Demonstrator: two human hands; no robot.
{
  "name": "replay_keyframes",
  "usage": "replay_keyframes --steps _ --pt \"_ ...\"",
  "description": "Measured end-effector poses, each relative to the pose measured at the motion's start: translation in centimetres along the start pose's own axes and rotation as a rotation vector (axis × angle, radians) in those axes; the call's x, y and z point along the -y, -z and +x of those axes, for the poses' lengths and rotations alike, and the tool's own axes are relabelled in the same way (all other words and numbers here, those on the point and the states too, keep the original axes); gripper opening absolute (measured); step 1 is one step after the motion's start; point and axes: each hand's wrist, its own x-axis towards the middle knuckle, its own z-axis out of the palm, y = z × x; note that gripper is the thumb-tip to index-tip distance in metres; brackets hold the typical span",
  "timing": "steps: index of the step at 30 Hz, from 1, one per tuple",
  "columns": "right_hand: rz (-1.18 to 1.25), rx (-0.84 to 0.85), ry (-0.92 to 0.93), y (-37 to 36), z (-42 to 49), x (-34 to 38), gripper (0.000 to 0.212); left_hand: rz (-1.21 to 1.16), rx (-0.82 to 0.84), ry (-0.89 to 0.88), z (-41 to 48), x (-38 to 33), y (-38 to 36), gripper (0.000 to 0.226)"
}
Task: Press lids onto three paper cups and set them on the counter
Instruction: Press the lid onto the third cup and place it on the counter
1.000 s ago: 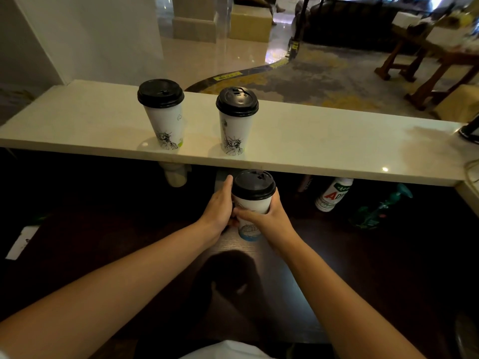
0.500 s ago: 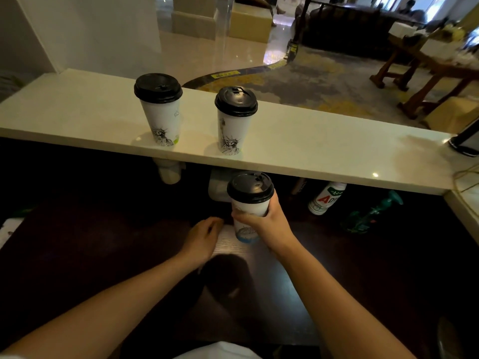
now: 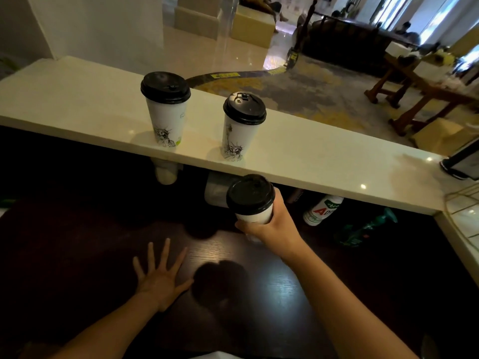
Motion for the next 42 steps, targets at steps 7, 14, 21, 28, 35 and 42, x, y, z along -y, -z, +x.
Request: replay_keyframes --steps 7,14,21,28,35,42 --pt "-1.060 -0.015 0.386 3.7 1.6 8.3 0.084 0.007 0.054 -0.005 0.1 0.0 0.8 0.088" --pt "-1.882 0.164 0.364 3.5 1.8 16.6 0.071 0.014 0.107 -0.001 -0.3 -0.3 1.5 0.087" --pt "-2.259 0.323 0.328 0.7 2.1 14.4 0.054 0.011 0.131 -0.008 -0.5 -0.3 1.8 0.086" --pt "-2.319 0.431 0.365 -1.6 1.5 10.5 0.064 0.001 0.152 -0.005 -0.4 -0.4 2.0 0.086" --pt "-2.157 0.315 0.261 -0.1 1.7 12.6 0.052 -0.017 0.172 -0.003 -0.5 -0.5 2.1 0.086" --pt "-1.549 0.299 0.006 4.7 2.3 16.1 0.073 -0.012 0.185 0.009 -0.4 -0.6 2.2 0.086"
